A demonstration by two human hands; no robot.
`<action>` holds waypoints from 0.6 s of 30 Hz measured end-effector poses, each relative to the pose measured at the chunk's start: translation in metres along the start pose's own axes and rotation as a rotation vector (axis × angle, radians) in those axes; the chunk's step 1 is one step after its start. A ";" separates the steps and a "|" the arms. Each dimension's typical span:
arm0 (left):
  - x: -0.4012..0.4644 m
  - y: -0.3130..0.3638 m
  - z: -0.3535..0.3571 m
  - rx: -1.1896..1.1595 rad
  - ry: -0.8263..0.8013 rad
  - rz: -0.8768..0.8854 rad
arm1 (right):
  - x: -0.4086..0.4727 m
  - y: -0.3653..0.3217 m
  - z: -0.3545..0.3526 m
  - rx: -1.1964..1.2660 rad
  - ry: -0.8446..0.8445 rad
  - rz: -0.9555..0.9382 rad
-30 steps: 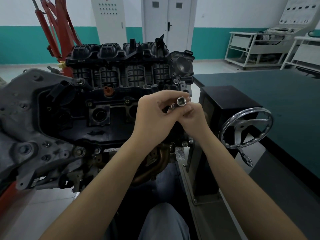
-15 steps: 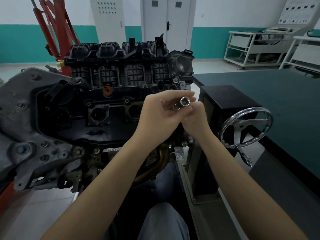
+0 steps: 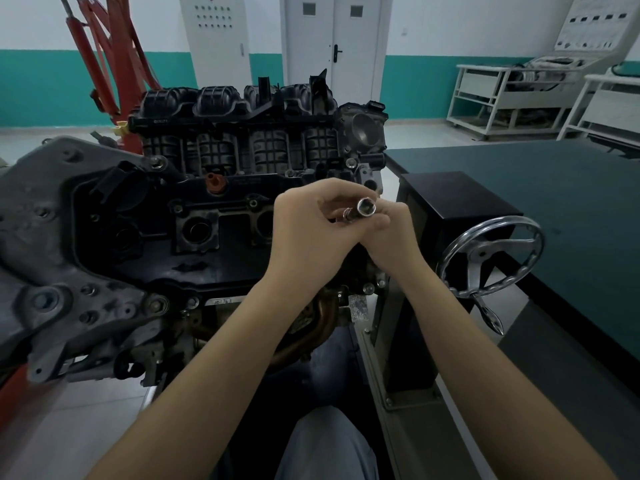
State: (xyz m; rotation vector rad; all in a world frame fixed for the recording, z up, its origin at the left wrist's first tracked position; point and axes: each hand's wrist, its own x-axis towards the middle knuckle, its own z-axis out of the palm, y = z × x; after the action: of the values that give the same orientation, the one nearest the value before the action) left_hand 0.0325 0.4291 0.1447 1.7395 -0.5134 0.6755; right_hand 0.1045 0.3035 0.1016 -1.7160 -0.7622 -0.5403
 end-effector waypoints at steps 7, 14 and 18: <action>0.001 0.000 -0.004 -0.147 -0.166 -0.006 | -0.001 0.007 0.001 -0.020 -0.021 0.022; -0.001 0.000 -0.001 -0.079 -0.031 -0.013 | -0.002 -0.004 0.002 -0.029 -0.095 0.050; -0.002 0.002 -0.004 -0.141 -0.166 0.004 | -0.003 0.007 0.000 -0.034 -0.052 0.051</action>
State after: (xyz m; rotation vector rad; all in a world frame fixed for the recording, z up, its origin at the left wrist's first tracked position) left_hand 0.0292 0.4328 0.1454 1.6694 -0.6632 0.4876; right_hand 0.1070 0.3015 0.0947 -1.7819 -0.7479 -0.4779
